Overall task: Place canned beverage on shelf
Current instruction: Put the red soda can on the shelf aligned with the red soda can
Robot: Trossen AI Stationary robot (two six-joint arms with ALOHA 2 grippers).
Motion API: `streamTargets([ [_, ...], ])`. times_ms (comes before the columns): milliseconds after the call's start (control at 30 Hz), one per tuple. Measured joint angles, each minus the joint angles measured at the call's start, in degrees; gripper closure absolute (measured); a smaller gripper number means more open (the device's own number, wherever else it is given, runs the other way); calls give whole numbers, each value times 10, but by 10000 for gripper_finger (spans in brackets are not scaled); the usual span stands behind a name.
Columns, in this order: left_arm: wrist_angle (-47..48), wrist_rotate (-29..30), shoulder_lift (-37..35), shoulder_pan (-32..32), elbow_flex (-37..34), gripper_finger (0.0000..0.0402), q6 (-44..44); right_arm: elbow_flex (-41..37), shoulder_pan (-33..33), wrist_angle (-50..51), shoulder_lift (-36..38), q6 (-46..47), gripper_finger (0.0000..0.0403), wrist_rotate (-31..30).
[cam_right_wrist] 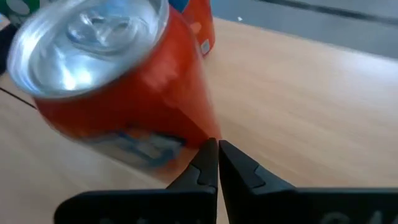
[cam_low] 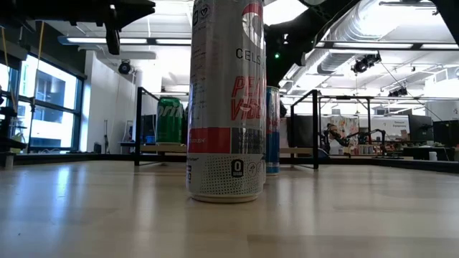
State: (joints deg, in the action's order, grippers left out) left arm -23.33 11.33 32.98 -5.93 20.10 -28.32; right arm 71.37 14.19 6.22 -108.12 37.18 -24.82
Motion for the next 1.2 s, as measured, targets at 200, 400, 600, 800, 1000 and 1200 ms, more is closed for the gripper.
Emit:
streamTargets([
  [200,0,0,0,0,0,400,-1,0,-7,-34,-9,32,403,3],
  [400,0,0,0,0,0,400,0,0,-8,-85,-12,53,403,9],
  [600,1,-1,0,0,0,400,0,0,-8,-90,-11,37,403,10],
  [800,32,-8,0,0,0,400,-2,0,-9,-24,31,-53,403,16],
  [1000,61,-19,0,0,0,400,-16,0,-44,41,62,-165,403,118],
  [1200,60,-18,0,0,0,400,-15,0,-89,-4,45,-230,403,127],
])
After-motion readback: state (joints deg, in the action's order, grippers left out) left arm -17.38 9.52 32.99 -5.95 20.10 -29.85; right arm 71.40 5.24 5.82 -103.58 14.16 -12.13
